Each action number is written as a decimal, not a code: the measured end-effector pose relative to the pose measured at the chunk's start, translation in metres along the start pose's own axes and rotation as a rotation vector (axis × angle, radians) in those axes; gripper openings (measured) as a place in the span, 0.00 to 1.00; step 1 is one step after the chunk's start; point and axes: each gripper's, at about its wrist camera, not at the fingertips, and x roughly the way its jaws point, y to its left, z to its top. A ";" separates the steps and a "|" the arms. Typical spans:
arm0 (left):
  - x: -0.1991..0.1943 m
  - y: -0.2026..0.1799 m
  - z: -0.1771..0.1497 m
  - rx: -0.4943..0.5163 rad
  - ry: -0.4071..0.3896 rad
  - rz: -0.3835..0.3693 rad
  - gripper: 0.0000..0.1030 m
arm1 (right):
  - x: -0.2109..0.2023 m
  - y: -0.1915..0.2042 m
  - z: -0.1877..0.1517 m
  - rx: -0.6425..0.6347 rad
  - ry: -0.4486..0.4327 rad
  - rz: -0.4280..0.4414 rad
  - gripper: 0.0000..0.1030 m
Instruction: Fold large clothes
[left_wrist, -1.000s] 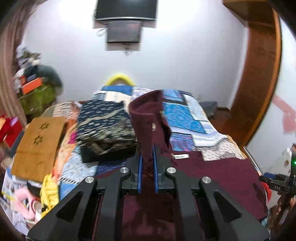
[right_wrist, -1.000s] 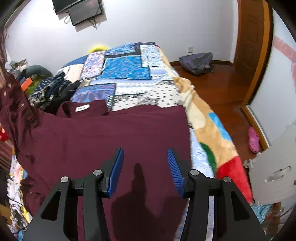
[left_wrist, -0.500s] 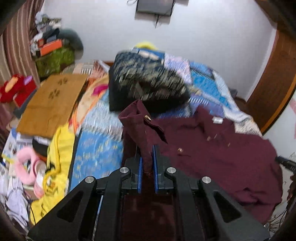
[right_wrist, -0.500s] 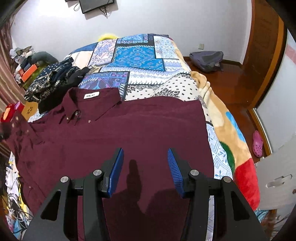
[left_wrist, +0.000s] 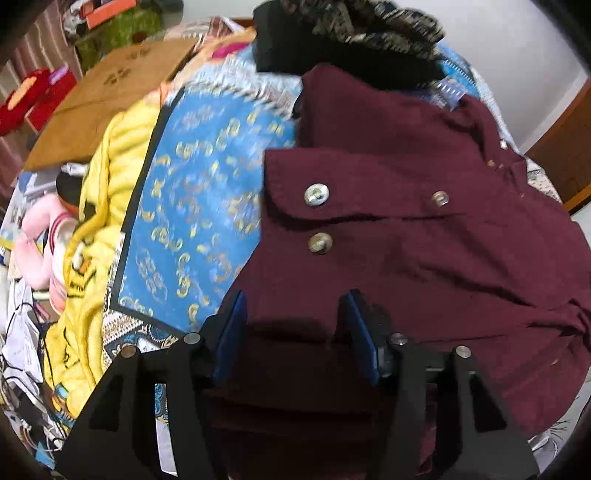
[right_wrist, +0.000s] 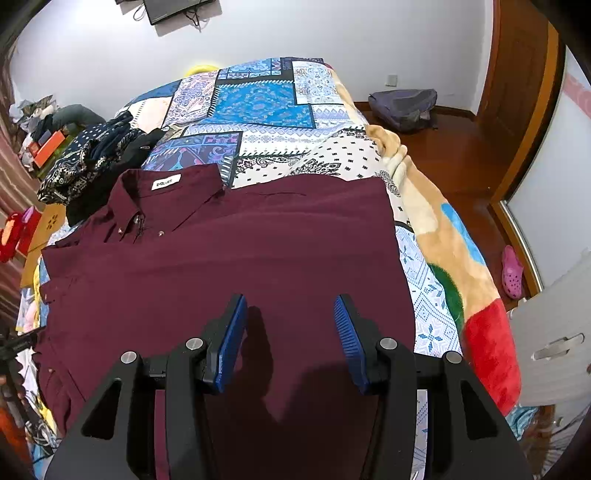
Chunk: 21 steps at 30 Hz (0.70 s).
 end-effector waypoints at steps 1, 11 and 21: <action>0.000 0.002 0.001 -0.001 0.005 -0.002 0.53 | 0.000 -0.001 0.001 0.002 0.002 0.004 0.44; -0.048 0.005 0.051 0.035 -0.134 -0.041 0.63 | -0.010 -0.013 0.027 -0.026 -0.037 -0.018 0.44; 0.007 -0.010 0.109 0.025 -0.070 -0.141 0.63 | 0.013 -0.054 0.049 0.039 0.008 0.027 0.44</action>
